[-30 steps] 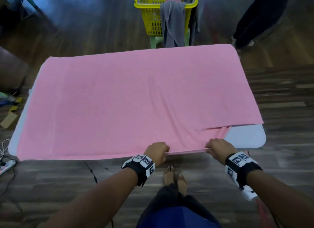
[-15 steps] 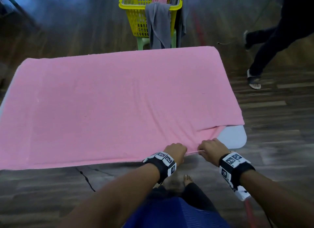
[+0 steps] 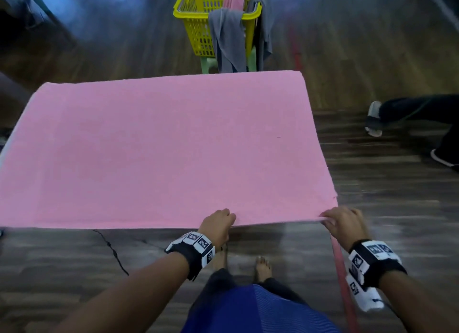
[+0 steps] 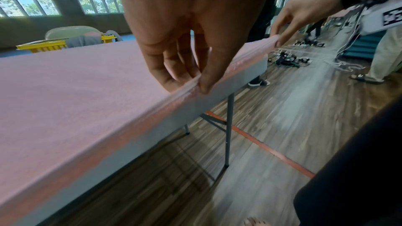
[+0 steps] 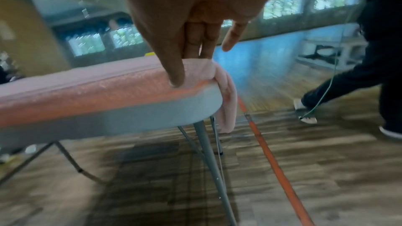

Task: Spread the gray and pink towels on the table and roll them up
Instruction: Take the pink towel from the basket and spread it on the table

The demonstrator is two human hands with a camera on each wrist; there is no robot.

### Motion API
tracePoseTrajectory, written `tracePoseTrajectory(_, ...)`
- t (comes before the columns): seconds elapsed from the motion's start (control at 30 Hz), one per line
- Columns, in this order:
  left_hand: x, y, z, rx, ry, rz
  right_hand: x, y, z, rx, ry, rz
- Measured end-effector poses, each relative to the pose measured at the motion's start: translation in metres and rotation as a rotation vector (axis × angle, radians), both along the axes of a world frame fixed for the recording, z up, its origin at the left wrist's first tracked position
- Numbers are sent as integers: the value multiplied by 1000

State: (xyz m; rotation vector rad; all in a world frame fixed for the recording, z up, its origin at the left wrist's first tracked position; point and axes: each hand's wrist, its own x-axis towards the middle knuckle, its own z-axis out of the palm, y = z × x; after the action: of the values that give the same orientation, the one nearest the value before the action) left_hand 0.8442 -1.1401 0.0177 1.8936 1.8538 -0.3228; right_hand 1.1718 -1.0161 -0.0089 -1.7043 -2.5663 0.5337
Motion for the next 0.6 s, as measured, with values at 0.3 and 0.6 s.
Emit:
tracePoseTrajectory(0.3, -5, -22, 3, 198, 69, 47, 16, -31, -14, -31, 289, -183)
tracePoseTrajectory(0.6, 2, -37, -8, 168, 24, 116, 20, -32, -22, -137, 221, -202)
